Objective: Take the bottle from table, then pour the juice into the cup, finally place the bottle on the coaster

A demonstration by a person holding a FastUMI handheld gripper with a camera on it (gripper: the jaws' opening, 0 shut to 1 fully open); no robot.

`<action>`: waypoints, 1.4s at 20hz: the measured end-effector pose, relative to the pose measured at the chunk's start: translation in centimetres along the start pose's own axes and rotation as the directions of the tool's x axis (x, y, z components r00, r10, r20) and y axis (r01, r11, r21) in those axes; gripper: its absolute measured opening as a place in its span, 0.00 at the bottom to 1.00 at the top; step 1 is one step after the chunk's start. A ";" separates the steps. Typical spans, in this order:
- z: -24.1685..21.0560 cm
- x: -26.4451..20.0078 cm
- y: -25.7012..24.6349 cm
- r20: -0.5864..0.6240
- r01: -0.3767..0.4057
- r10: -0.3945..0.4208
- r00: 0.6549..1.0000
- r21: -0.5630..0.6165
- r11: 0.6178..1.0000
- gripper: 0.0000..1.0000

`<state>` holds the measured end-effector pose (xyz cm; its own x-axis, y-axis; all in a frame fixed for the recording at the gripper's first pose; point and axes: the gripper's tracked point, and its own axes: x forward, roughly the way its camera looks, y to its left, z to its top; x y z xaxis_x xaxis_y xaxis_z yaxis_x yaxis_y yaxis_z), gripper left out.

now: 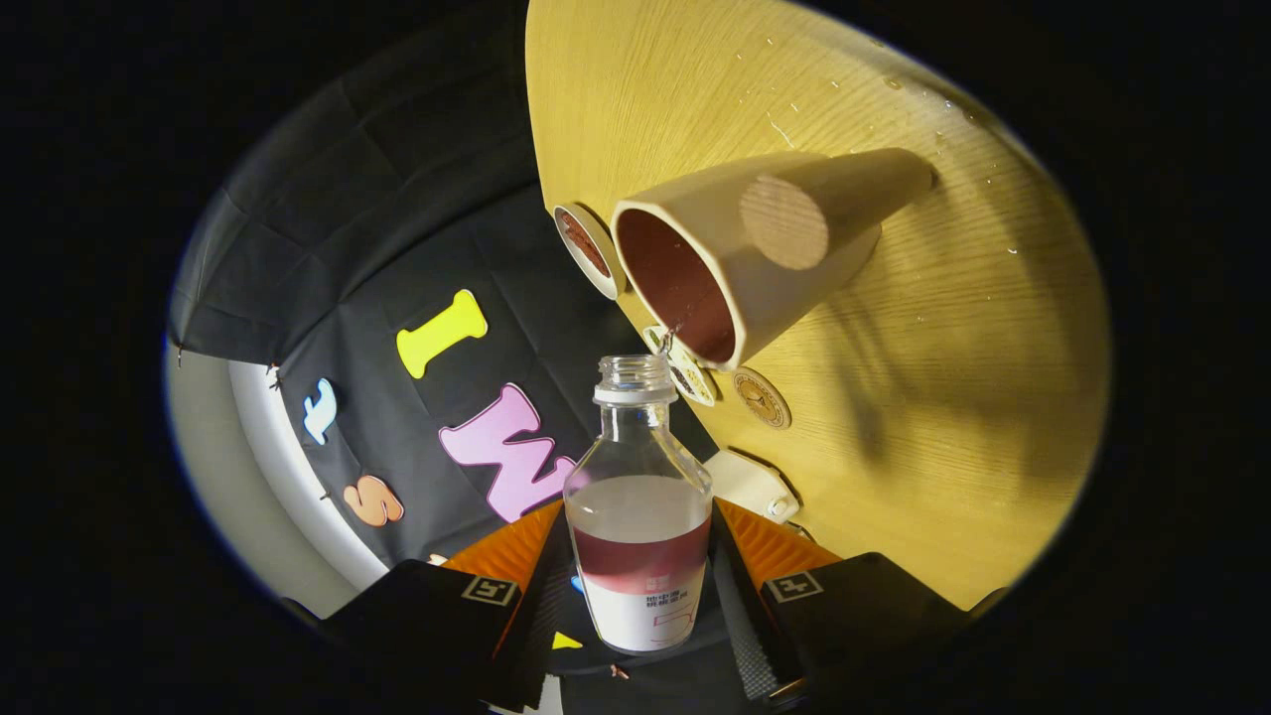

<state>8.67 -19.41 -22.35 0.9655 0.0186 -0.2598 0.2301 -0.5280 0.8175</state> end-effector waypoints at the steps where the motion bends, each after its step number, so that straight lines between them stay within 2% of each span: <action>1: -0.1 -0.1 0.1 -0.005 0.001 -0.001 1.000 0.005 1.000 0.75; 21: 0.8 1.0 1.7 -0.016 -0.007 0.008 1.000 0.101 0.995 0.75; 28: 0.5 0.2 2.7 -0.020 -0.045 0.051 0.999 0.210 0.977 0.75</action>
<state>9.43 -21.27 -20.48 0.9782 0.0090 -0.2074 0.1554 -0.6944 0.7026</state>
